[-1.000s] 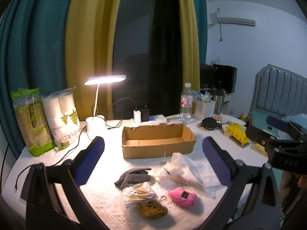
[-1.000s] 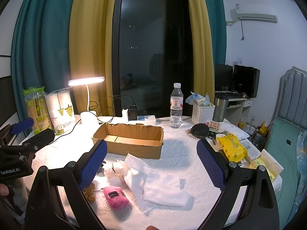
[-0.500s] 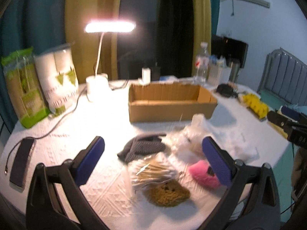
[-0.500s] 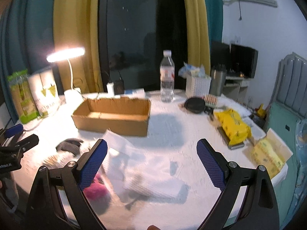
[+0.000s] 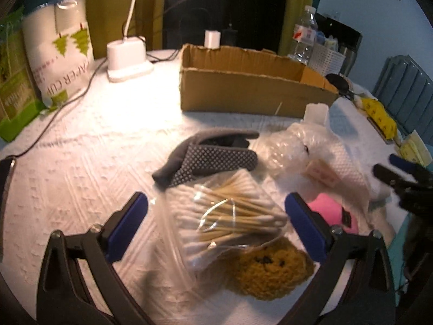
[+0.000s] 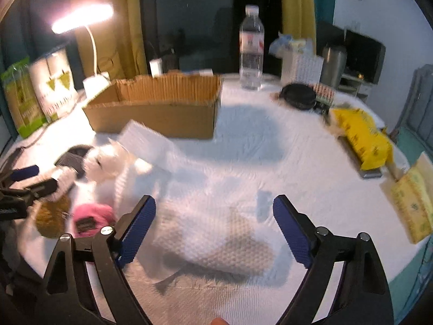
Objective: Organize soft objects
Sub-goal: 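Grasp the white textured towel with the right gripper while the left gripper grasps the cotton-swab bag, then carry the towel with the right gripper while the left gripper carries the swab bag to the box, then open the right gripper over the box while the left gripper releases the swab bag inside, then withdraw both grippers from the box toward the remaining items, then grasp the white paper towel with the right gripper while the left gripper grasps the bubble-wrap bag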
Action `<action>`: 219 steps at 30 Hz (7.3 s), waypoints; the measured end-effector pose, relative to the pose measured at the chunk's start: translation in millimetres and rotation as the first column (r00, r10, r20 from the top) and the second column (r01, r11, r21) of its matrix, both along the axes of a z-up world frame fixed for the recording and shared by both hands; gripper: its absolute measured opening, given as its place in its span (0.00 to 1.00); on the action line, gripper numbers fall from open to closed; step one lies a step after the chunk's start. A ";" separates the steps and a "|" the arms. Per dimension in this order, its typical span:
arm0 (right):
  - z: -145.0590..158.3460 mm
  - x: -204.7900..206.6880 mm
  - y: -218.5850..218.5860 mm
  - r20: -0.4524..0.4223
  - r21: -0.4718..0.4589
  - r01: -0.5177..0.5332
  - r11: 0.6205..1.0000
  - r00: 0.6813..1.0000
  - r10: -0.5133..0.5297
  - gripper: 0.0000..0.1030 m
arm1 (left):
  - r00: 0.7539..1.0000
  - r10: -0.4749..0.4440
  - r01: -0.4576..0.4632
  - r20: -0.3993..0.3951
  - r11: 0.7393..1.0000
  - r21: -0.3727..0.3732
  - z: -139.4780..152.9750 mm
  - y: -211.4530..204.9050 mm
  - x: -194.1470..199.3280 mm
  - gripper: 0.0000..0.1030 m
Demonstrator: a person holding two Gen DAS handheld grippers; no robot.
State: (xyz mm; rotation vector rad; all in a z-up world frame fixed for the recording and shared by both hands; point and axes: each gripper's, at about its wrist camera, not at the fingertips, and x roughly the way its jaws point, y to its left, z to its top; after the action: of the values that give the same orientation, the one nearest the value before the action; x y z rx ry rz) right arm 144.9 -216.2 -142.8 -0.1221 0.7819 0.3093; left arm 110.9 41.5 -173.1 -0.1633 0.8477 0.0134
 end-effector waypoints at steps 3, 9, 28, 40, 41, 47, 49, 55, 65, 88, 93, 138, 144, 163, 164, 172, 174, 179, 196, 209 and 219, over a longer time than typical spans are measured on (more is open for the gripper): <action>-16.3 11.8 -2.3 -0.057 -0.002 0.007 1.000 0.998 -0.007 0.82 | 0.999 -0.034 0.033 -0.023 0.999 -0.017 -1.3 -1.9 2.5 0.86; -26.2 8.4 -4.7 -0.077 0.005 -0.023 1.000 0.997 0.024 0.57 | 0.998 -0.051 0.050 -0.034 0.998 -0.049 -0.4 -0.6 2.0 0.79; 0.9 -12.0 -33.8 -0.006 0.087 -0.017 0.996 1.000 0.018 0.27 | 0.996 -0.073 0.076 0.044 0.996 -0.053 28.6 -6.1 -11.0 0.72; 44.8 -11.8 -31.4 0.095 0.125 -0.054 0.991 0.995 0.043 0.23 | 0.989 -0.090 0.094 0.118 0.995 -0.026 65.3 -13.5 -7.7 0.72; 46.7 -11.6 -30.5 0.099 0.126 -0.058 0.990 0.994 0.046 0.23 | 0.988 -0.092 0.096 0.123 0.995 -0.023 68.2 -13.9 -6.0 0.72; 61.0 1.1 -25.3 0.128 0.140 -0.079 0.987 0.990 0.061 0.23 | 0.982 -0.105 0.107 0.156 0.994 -0.001 83.6 -13.6 8.6 0.72; 65.4 6.6 -21.0 0.140 0.139 -0.092 0.986 0.988 0.072 0.23 | 0.979 -0.114 0.113 0.169 0.993 0.010 89.6 -13.9 15.7 0.72; 75.0 25.3 -7.1 0.166 0.132 -0.126 0.983 0.981 0.104 0.23 | 0.968 -0.139 0.135 0.208 0.990 0.035 105.5 -14.0 37.4 0.72; 90.7 66.2 15.7 0.197 0.106 -0.160 0.981 0.971 0.137 0.23 | 0.945 -0.144 0.132 0.294 0.989 0.059 130.0 -8.5 81.7 0.72; 40.0 170.2 77.1 0.082 0.093 -0.197 0.976 0.978 0.190 0.23 | 0.973 -0.132 0.126 0.188 0.991 0.046 53.4 2.0 190.3 0.72; 22.7 177.6 88.9 0.023 0.084 -0.213 0.973 0.977 0.212 0.23 | 0.979 -0.140 0.133 0.146 0.990 0.055 36.7 -1.9 199.5 0.73; 80.8 53.0 60.5 0.113 0.086 -0.211 0.974 0.973 0.201 0.52 | 0.973 -0.034 0.031 0.229 0.999 0.015 94.6 5.6 61.3 0.91; 62.5 38.7 56.4 0.074 0.083 -0.227 0.970 0.973 0.221 0.61 | 0.978 -0.035 0.039 0.207 0.999 -0.019 81.6 3.6 43.7 0.91; -8.6 64.7 69.8 -0.101 0.117 -0.293 0.949 0.947 0.305 0.67 | 0.994 -0.066 0.066 0.084 0.998 0.004 42.5 -17.8 41.2 0.91; -9.4 64.8 68.1 -0.104 0.133 -0.297 0.946 0.945 0.311 0.61 | 0.994 -0.077 0.076 0.076 0.997 0.010 41.1 -22.2 43.2 0.91; -4.3 62.9 47.9 -0.068 0.182 -0.308 0.934 0.943 0.325 0.07 | 0.989 -0.145 0.144 0.020 0.989 0.044 31.1 -55.2 66.1 0.91; -2.4 63.3 39.2 -0.057 0.185 -0.298 0.937 0.948 0.313 0.06 | 0.988 -0.156 0.155 0.010 0.987 0.050 29.3 -61.1 72.0 0.91; 6.2 65.2 7.9 -0.035 0.200 -0.249 0.948 0.965 0.260 0.06 | 0.986 -0.167 0.168 -0.028 0.984 0.058 20.6 -71.2 88.5 0.91; -12.6 45.1 -15.4 -0.126 0.019 -0.237 0.971 0.963 0.237 0.69 | 0.982 -0.165 0.167 -0.093 0.986 0.010 2.1 -68.3 98.4 0.67; -17.6 32.3 21.2 -0.147 0.043 -0.314 0.949 0.937 0.317 0.12 | 0.972 -0.233 0.232 -0.020 0.972 -0.032 19.4 -67.5 80.0 0.48; 27.4 34.2 19.3 -0.044 0.052 -0.288 0.956 0.956 0.290 0.11 | 0.971 -0.225 0.228 0.077 0.973 -0.027 59.1 -55.0 66.9 0.48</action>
State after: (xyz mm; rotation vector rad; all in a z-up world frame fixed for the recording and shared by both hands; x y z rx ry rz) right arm 179.1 -196.9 -115.4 -0.1874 0.8082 0.6093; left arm 177.8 -13.5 -113.9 -0.0989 0.7890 -0.2214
